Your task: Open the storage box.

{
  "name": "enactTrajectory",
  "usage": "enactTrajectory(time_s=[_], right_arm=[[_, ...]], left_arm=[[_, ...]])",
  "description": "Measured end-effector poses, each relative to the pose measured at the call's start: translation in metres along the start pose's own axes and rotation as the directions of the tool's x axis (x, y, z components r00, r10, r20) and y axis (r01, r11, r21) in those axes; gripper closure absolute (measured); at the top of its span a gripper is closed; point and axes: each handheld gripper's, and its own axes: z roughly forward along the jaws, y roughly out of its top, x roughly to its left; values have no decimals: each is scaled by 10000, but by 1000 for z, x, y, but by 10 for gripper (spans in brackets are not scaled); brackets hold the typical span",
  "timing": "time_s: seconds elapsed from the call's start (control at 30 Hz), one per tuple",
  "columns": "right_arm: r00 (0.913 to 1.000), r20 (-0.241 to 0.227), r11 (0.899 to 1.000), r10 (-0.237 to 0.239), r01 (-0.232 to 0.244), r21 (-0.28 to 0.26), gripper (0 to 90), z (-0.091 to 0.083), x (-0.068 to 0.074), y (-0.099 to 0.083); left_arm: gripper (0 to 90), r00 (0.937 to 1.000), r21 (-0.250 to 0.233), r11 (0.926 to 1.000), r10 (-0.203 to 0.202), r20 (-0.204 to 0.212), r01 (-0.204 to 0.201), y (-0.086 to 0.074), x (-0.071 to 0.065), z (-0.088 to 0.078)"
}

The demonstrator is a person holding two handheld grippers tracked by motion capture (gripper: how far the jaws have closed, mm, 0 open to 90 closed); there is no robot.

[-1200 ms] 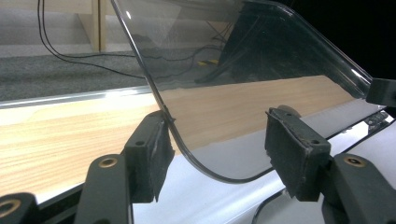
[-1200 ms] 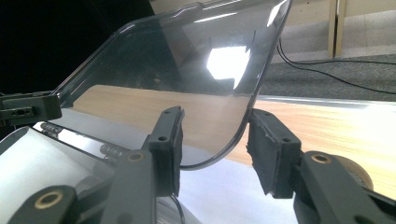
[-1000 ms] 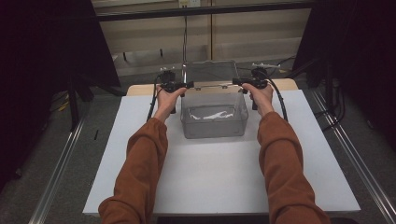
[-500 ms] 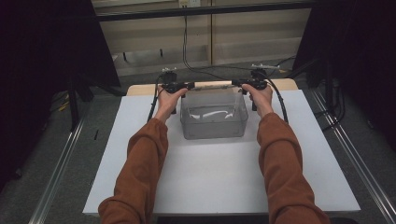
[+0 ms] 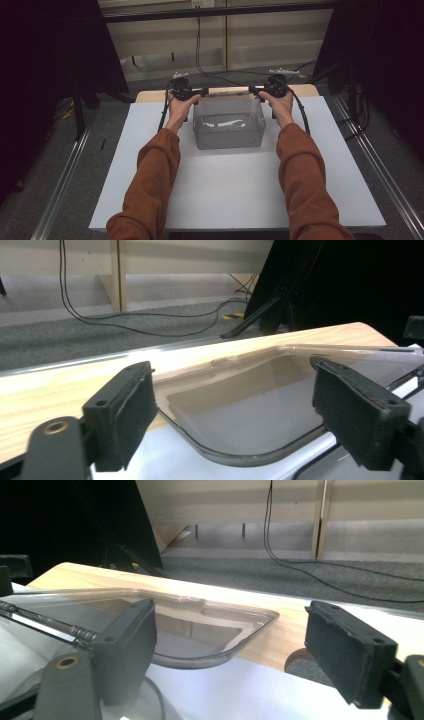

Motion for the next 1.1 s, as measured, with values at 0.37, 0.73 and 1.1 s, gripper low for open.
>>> enactTrajectory(time_s=[0.37,0.73,1.1], right_arm=[[9975,217,9968,-672,681,-415,99,-14,9,3],[9953,377,9907,-894,927,-997,47,-22,15,-1],[9872,545,9740,-1500,1570,-1631,15,-41,30,-3]], left_arm=[[74,9993,-473,9982,363,128,-357,-3,-11,-7],[39,9942,-817,9920,999,405,-964,-10,-8,-30],[31,9906,-1856,9753,1296,429,-1196,-20,-28,-53]])
